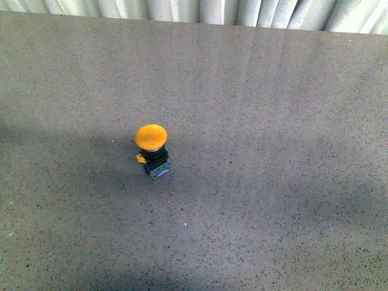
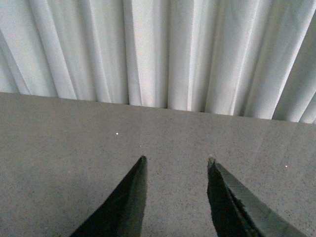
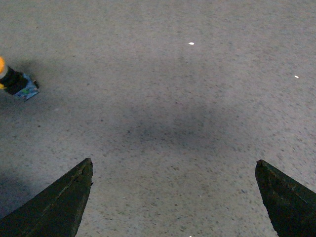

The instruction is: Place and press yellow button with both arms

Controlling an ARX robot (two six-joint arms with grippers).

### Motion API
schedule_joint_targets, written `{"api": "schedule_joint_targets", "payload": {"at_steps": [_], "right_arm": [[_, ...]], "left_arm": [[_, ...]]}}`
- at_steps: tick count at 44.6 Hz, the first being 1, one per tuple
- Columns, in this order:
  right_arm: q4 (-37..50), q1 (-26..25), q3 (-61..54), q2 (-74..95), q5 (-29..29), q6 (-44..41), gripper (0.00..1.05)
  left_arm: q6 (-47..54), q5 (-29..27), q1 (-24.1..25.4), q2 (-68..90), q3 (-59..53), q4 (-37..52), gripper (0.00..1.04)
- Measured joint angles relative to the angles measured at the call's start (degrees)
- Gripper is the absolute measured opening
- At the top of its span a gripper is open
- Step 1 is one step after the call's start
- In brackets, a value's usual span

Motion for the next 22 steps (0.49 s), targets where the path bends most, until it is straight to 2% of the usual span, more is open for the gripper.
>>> {"api": "schedule_joint_targets", "payload": {"at_steps": [7, 9, 15, 22], "right_arm": [[13.79, 2.23, 7.37, 18.18, 0.00, -4.37, 0.96], [16.85, 2.78, 8.55, 21.44, -0.13, -5.84, 0.96], [24.48, 5.70, 13.49, 33.68, -2.78, -11.37, 0.96], [31.67, 11.50, 24.11, 53.72, -4.20, -19.08, 0.96]], "left_arm": [[0.20, 0.26, 0.07, -4.98, -3.08, -3.02, 0.04], [0.11, 0.31, 0.07, -6.10, -3.45, -3.52, 0.01], [0.31, 0.28, 0.07, -9.97, -4.66, -5.81, 0.01], [0.33, 0.28, 0.07, -14.47, -6.99, -7.80, 0.01]]}}
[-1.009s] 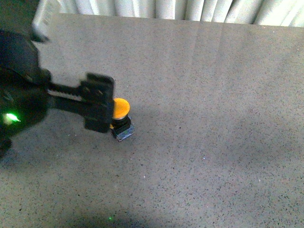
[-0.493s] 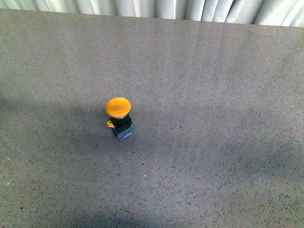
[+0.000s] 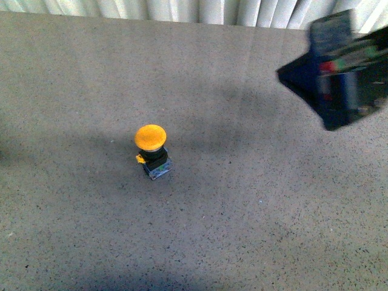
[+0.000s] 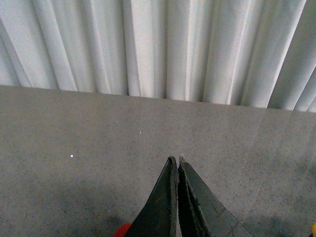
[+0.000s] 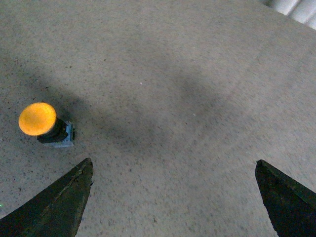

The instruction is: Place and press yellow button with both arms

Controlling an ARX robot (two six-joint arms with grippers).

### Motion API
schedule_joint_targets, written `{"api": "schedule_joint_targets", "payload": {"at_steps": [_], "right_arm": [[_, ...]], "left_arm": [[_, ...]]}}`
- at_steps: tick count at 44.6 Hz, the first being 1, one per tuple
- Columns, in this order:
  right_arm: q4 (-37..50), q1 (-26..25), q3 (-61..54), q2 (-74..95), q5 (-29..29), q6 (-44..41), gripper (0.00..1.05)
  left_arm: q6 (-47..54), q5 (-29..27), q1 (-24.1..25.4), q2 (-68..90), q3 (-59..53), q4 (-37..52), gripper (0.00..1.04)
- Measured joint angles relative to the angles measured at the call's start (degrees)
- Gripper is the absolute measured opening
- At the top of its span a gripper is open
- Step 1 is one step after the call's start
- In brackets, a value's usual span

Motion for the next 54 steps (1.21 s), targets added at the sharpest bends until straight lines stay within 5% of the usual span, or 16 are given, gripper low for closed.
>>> {"api": "schedule_joint_targets", "payload": {"at_steps": [11, 34, 54], "right_arm": [[-2.51, 7.26, 13.29, 16.09, -1.73, -0.13, 0.93], [-7.69, 13.92, 24.96, 28.11, -5.42, 4.83, 0.01], [-9.55, 14.14, 26.49, 31.43, -7.23, 9.38, 0.01]], "left_arm": [[0.04, 0.04, 0.02, -6.19, -1.55, -4.59, 0.01], [0.04, 0.00, 0.02, -20.98, -1.57, -18.69, 0.01], [0.04, 0.02, 0.02, -27.58, -1.57, -25.29, 0.01]]}}
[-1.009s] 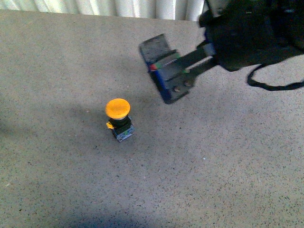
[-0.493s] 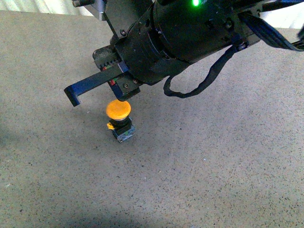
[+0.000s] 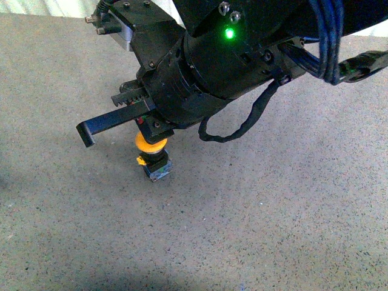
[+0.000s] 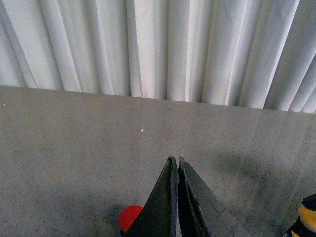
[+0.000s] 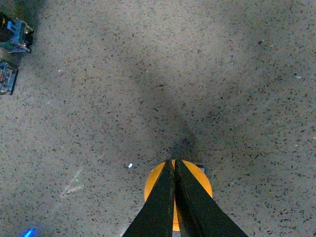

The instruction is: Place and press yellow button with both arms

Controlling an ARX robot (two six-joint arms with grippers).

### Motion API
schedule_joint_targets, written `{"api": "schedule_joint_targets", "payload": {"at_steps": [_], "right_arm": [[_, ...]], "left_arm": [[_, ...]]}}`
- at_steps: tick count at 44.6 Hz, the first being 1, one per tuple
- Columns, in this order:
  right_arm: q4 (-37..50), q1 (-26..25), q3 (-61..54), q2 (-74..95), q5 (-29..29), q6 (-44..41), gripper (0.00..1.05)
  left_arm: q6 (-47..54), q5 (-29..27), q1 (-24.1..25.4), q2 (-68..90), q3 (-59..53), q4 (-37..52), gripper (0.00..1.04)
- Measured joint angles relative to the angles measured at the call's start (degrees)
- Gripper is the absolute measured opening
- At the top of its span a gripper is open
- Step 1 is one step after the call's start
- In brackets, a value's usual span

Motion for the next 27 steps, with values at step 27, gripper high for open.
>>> {"api": "schedule_joint_targets", "payload": {"at_steps": [27], "right_arm": [[0.15, -1.27, -0.33, 1.03, -0.66, 6.99, 0.01]], "left_arm": [[0.00, 0.02, 0.07, -9.35, 0.02, -10.36, 0.01]]}}
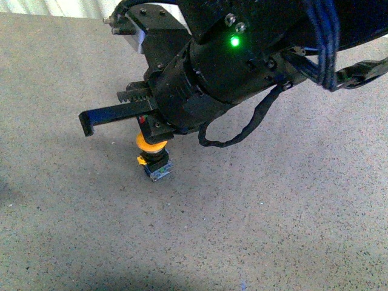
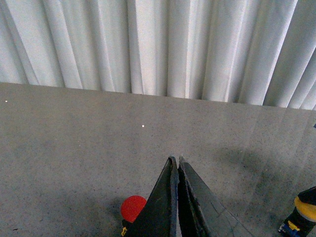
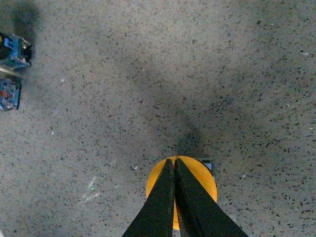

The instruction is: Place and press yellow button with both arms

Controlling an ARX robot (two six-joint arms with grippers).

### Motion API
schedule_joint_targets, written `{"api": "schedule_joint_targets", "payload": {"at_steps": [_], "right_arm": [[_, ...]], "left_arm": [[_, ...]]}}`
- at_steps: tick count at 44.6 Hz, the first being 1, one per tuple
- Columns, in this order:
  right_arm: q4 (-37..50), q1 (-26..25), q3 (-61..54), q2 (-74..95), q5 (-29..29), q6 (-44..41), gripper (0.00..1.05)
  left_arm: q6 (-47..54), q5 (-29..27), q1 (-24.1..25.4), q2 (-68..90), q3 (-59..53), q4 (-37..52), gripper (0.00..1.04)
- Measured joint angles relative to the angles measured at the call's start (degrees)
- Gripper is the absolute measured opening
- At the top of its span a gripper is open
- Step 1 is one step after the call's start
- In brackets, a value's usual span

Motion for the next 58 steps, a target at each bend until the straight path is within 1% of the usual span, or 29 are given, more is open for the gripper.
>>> {"api": "schedule_joint_targets", "payload": {"at_steps": [3, 8, 12, 14, 15, 16, 17, 18, 19, 20, 22, 23, 24, 26, 34, 44, 50, 58], "right_arm": [[0.90, -0.94, -0.90, -1.75, 0.09, 1.38, 0.01], [2.69, -4.26, -2.89, -6.78, 1.09, 3.52, 0.01], [4.98, -7.89, -5.31, -13.60, 2.45, 4.98, 0.01], [6.91, -10.14, -7.72, -18.73, 4.02, 5.29, 0.01], [7.69, -10.84, -8.76, -20.57, 4.15, 5.29, 0.03], [9.53, -11.61, -10.73, -23.41, 4.94, 5.40, 0.07], [13.40, -11.65, -12.92, -25.16, 8.11, 4.24, 0.05], [18.29, -11.74, -15.34, -26.80, 12.33, 2.95, 0.01], [25.31, -11.89, -18.75, -28.85, 17.29, 0.96, 0.01], [30.16, -12.04, -21.09, -30.18, 20.15, -0.59, 0.01], [37.86, -12.57, -25.51, -32.46, 23.89, -2.75, 0.01], [40.89, -12.96, -27.56, -33.44, 24.50, -3.48, 0.01], [44.28, -13.70, -30.42, -34.82, 24.50, -4.44, 0.01], [47.50, -15.06, -34.47, -36.74, 24.20, -5.42, 0.01], [49.75, -18.43, -44.65, -42.66, 20.65, -6.75, 0.01], [50.14, -21.68, -52.15, -50.23, 17.42, -7.30, 0.01], [48.72, -23.71, -56.46, -55.91, 15.76, -7.32, 0.01], [46.53, -25.03, -59.21, -60.67, 14.27, -7.32, 0.01]], "left_arm": [[0.00, -0.02, 0.00, 0.00, 0.00, 0.00, 0.01], [0.00, -0.02, 0.00, 0.00, 0.00, 0.00, 0.01], [0.00, -0.02, 0.00, 0.00, 0.00, 0.00, 0.01], [0.00, -0.02, 0.00, 0.00, 0.00, 0.00, 0.01], [0.00, 0.00, 0.00, 0.00, 0.00, 0.00, 0.01], [0.00, -0.02, 0.00, 0.00, 0.00, 0.00, 0.01], [0.00, -0.02, 0.00, 0.00, 0.00, 0.00, 0.01], [0.00, -0.04, 0.00, 0.00, 0.00, 0.00, 0.01], [0.00, 0.00, 0.00, 0.00, 0.00, 0.00, 0.01], [0.00, 0.00, 0.00, 0.00, 0.00, 0.00, 0.01], [0.00, -0.02, 0.00, 0.00, 0.00, 0.00, 0.01], [0.00, -0.02, 0.00, 0.00, 0.00, 0.00, 0.01], [0.00, -0.02, 0.00, 0.00, 0.00, 0.00, 0.01], [0.00, -0.02, 0.00, 0.00, 0.00, 0.00, 0.01], [0.00, -0.02, 0.00, 0.00, 0.00, 0.00, 0.01], [0.00, -0.02, 0.00, 0.00, 0.00, 0.00, 0.01], [0.00, -0.02, 0.00, 0.00, 0.00, 0.00, 0.01], [0.00, -0.02, 0.00, 0.00, 0.00, 0.00, 0.01]]}}
